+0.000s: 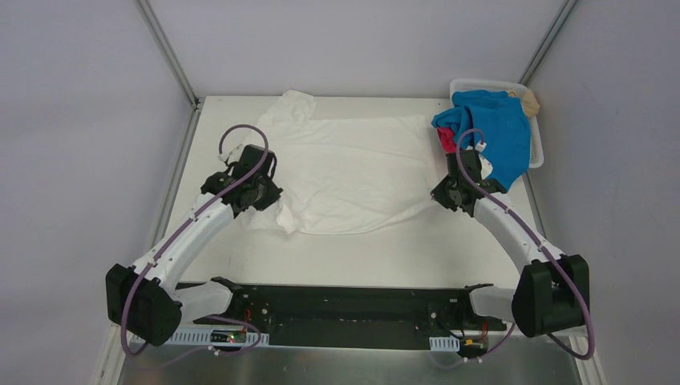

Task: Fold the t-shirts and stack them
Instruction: Fold the flattened tshirt in 1/3 of the way, then grab the side of the flattened tshirt furthest away from the robot with both arms

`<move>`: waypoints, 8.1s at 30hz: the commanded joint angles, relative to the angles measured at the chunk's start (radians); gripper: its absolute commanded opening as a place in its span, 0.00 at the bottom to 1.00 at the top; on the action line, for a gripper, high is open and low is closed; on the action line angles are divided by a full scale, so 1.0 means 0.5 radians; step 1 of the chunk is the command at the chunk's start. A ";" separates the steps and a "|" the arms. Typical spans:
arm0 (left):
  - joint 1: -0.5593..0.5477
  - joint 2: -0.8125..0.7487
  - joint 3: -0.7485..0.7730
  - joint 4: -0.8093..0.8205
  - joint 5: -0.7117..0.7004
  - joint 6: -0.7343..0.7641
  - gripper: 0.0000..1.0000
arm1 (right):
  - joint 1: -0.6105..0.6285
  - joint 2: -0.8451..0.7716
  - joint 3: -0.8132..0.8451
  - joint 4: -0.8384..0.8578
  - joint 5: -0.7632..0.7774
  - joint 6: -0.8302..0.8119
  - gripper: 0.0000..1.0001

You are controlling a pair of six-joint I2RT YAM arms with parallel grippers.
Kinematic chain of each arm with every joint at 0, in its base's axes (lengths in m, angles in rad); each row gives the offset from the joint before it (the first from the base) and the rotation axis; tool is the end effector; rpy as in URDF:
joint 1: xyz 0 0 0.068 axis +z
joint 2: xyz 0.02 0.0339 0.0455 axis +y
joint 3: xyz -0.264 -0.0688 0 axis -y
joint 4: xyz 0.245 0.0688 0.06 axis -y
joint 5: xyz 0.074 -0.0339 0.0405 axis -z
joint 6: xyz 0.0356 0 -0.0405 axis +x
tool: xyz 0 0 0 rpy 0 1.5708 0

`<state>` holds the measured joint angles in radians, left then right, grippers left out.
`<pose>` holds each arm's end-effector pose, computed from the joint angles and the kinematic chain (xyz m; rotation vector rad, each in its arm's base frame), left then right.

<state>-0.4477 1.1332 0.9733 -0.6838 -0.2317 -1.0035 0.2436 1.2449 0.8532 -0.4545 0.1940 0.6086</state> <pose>0.2125 -0.0930 0.2917 -0.7673 2.2989 -0.4005 0.2511 0.0553 0.2440 0.5228 2.3448 0.1634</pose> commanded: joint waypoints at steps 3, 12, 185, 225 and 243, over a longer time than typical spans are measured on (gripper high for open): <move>0.240 0.178 0.244 0.075 0.036 0.191 0.00 | -0.039 0.166 0.233 -0.080 0.062 -0.052 0.00; 0.465 0.330 0.404 0.099 -0.052 0.323 0.00 | -0.116 0.384 0.465 -0.101 0.076 -0.105 0.00; 0.740 3.096 3.006 0.798 0.486 1.165 0.85 | -0.037 0.970 0.904 0.367 -0.043 -0.490 0.99; 0.602 2.584 2.435 0.676 0.249 1.399 0.00 | -0.121 0.999 0.875 0.470 -0.189 -0.467 0.97; 0.587 2.107 1.766 0.817 0.325 1.352 0.00 | -0.103 1.840 1.799 0.264 0.347 -0.665 0.83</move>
<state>-0.1555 2.2791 1.9110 -0.3046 -0.0875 -0.3283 0.1886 2.1075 1.6596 -0.3058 0.2768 0.3241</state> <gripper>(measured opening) 0.003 0.847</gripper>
